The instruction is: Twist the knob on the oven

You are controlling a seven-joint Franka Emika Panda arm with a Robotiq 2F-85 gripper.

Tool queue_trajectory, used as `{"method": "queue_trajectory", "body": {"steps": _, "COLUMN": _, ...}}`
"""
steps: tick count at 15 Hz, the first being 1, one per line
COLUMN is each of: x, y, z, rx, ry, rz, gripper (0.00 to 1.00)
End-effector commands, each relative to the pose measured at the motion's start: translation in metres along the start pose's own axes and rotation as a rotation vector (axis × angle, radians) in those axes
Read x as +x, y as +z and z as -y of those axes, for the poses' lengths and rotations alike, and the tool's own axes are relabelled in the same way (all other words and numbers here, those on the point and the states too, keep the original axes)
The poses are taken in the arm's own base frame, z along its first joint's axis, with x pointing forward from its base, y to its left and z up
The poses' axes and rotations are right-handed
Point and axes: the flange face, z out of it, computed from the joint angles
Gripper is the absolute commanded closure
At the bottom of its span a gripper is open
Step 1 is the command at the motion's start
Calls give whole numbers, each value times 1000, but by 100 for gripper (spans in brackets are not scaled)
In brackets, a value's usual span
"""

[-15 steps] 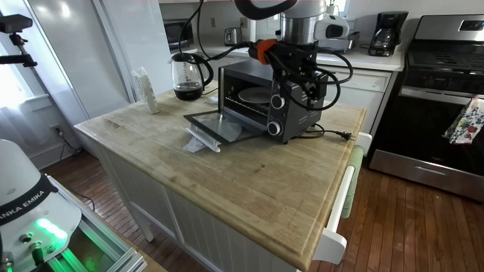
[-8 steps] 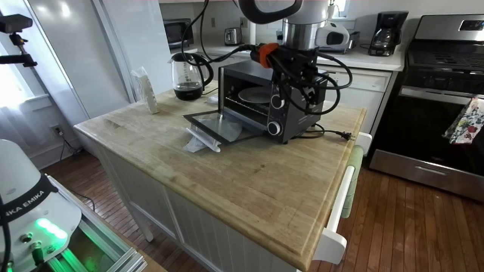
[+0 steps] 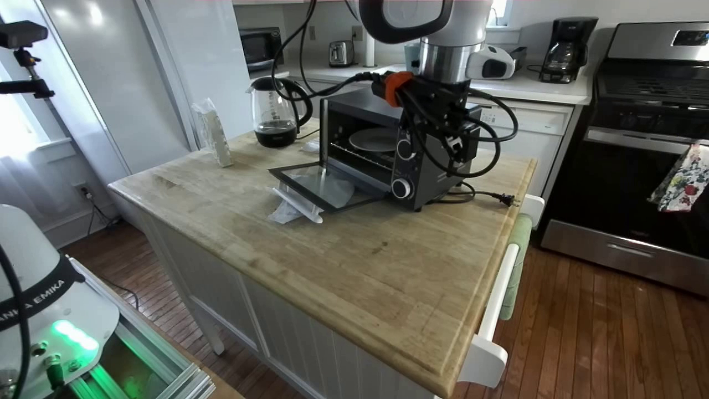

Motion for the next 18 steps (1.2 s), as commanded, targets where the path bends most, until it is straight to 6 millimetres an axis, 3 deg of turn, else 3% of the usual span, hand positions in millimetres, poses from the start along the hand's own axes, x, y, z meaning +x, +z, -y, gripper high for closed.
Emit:
{"method": "queue_trajectory", "body": {"steps": 1, "x": 9, "y": 6, "z": -1, "rx": 1, "ry": 21, "rz": 25, "gripper": 0}}
{"method": "queue_trajectory", "body": {"steps": 6, "x": 9, "y": 5, "z": -3, "rx": 4, "ry": 24, "rz": 18, "gripper": 0}}
{"method": "queue_trajectory", "body": {"steps": 14, "x": 0, "y": -33, "z": -22, "rx": -8, "ry": 44, "rz": -33, "gripper": 0}}
{"method": "queue_trajectory", "body": {"steps": 18, "x": -32, "y": -49, "z": -23, "rx": -43, "ry": 30, "rz": -20, "gripper": 0}}
